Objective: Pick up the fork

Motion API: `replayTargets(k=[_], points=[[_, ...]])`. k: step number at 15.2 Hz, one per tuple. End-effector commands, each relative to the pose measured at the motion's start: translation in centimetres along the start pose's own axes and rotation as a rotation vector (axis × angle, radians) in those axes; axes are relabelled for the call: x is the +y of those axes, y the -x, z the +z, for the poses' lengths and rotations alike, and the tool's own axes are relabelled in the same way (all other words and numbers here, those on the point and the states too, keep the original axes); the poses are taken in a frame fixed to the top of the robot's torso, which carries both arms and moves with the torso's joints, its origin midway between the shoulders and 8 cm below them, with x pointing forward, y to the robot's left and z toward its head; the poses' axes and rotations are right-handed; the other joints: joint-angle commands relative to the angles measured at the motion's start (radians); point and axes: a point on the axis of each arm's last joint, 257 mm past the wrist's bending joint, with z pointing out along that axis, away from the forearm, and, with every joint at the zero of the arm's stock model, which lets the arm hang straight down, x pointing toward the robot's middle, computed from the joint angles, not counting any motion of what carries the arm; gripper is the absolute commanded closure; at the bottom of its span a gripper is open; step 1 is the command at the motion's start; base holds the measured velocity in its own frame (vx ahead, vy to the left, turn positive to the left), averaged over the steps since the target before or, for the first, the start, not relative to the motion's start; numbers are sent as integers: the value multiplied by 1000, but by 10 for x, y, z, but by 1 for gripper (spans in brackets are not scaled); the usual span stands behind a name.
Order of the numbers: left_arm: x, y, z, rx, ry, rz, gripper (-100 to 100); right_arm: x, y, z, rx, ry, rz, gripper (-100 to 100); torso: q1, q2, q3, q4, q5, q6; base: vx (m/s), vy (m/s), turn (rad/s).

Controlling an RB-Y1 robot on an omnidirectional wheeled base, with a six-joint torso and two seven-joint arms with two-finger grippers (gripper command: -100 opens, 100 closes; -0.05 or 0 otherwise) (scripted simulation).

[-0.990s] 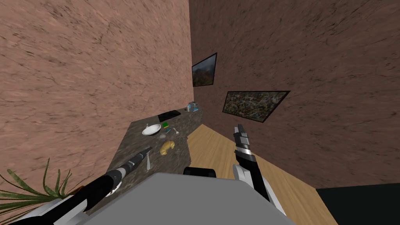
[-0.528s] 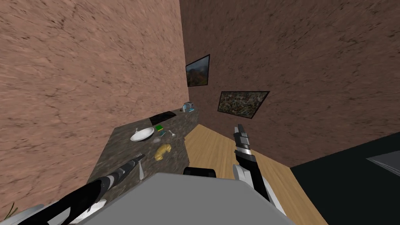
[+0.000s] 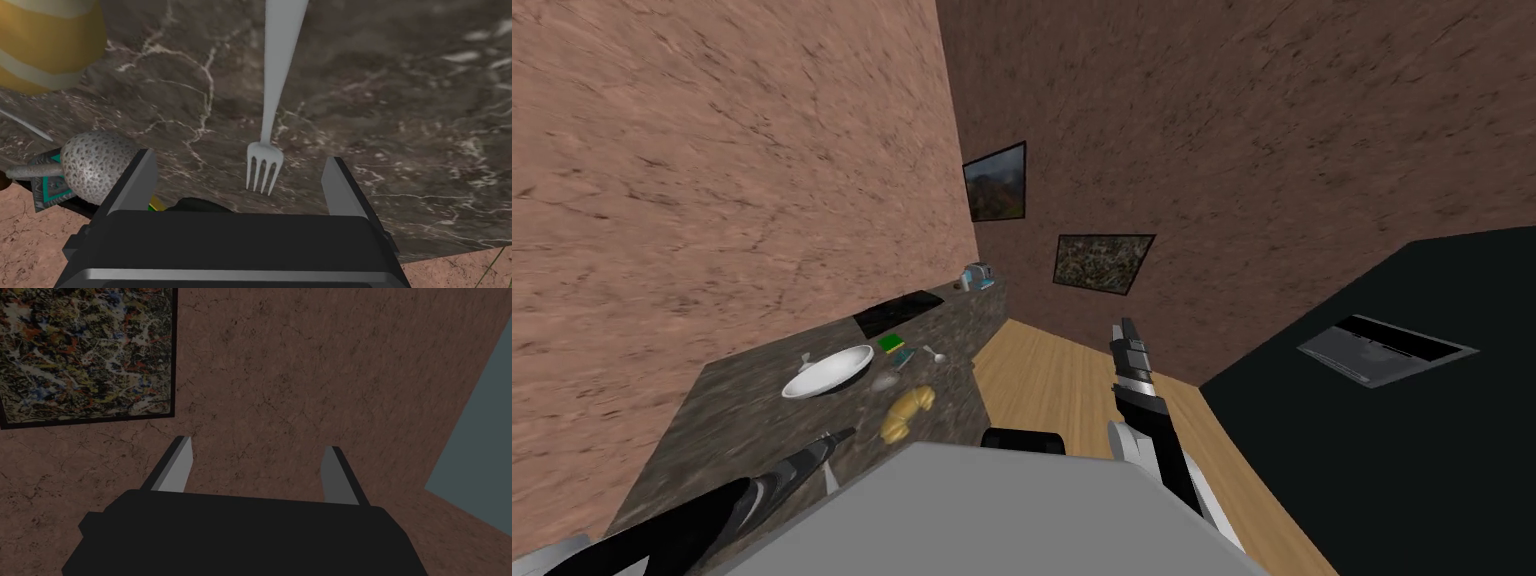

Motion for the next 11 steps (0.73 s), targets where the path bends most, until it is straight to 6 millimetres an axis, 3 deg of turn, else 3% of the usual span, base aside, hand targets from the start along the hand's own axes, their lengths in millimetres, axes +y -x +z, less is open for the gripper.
replayTargets(k=[1, 9, 11], points=[[23, -1, -4, 17, 71, 7, -100, 0, 0, 0, 0, 0, 0, 0, 0, 0, 0, 0, 0, 0, 19, 33, -170], [79, -10, -19, 72, 264, 25, -100, 0, 0, 0, 0, 0, 0, 0, -2, 0, 0, 0, 0, 0, 22, 27, -197], [78, -10, -18, 70, 254, 25, -100, 0, 0, 0, 0, 0, 0, 0, -2, 0, 0, 0, 0, 0, 11, 21, -117]])
